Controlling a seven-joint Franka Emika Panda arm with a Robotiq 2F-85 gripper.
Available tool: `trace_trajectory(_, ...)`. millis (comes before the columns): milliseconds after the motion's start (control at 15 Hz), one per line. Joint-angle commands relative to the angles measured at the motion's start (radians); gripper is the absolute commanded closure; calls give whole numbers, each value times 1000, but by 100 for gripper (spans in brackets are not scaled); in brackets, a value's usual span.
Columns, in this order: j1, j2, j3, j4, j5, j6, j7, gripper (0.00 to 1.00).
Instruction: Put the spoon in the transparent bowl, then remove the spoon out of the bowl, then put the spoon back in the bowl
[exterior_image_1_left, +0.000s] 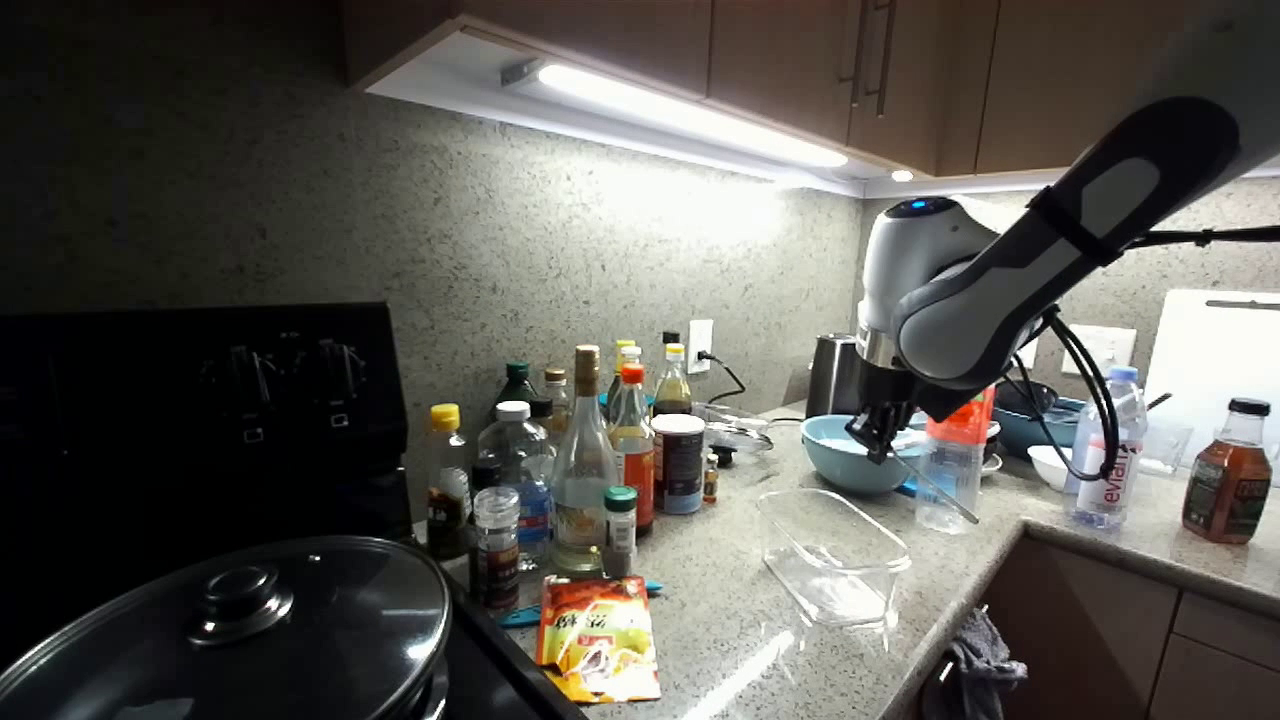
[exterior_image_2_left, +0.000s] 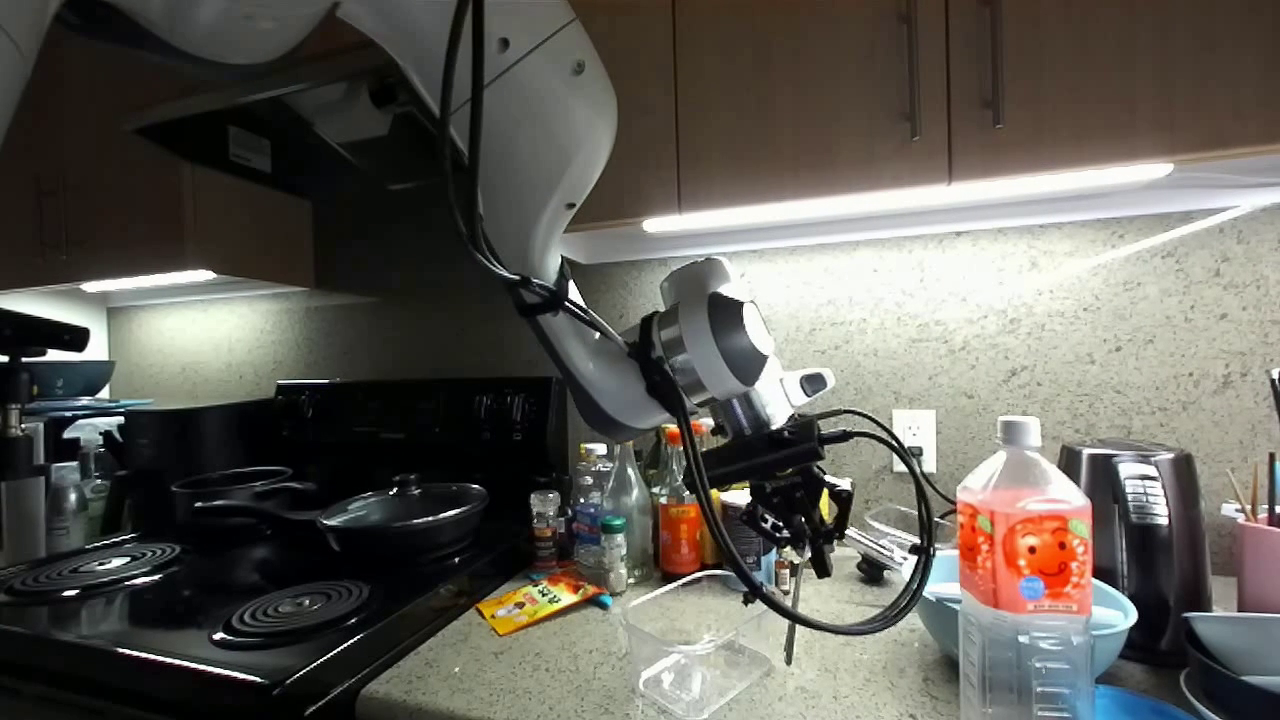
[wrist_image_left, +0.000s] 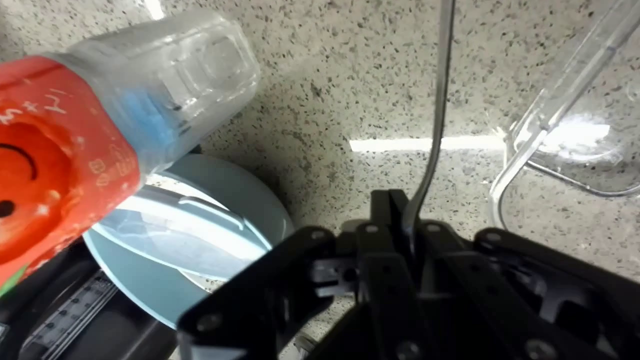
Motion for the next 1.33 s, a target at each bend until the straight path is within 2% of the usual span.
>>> trace_trajectory(0,-58,68,60,12,144,129,-124,99)
trace_trajectory(200,-116,124,146,27,305,212,-262,99)
trace_trajectory(467,-212,173,283,68,465,226,-429,99)
trace_trajectory(800,-260,208,353,124,523,204,-513,99)
trace_trajectory(933,-248,217,345,136,505,206,-508,99)
trace_trajectory(1000,-211,225,291,141,461,222,-459,99)
trace_trajectory(1267,-191,253,226,167,450,227,-412,99)
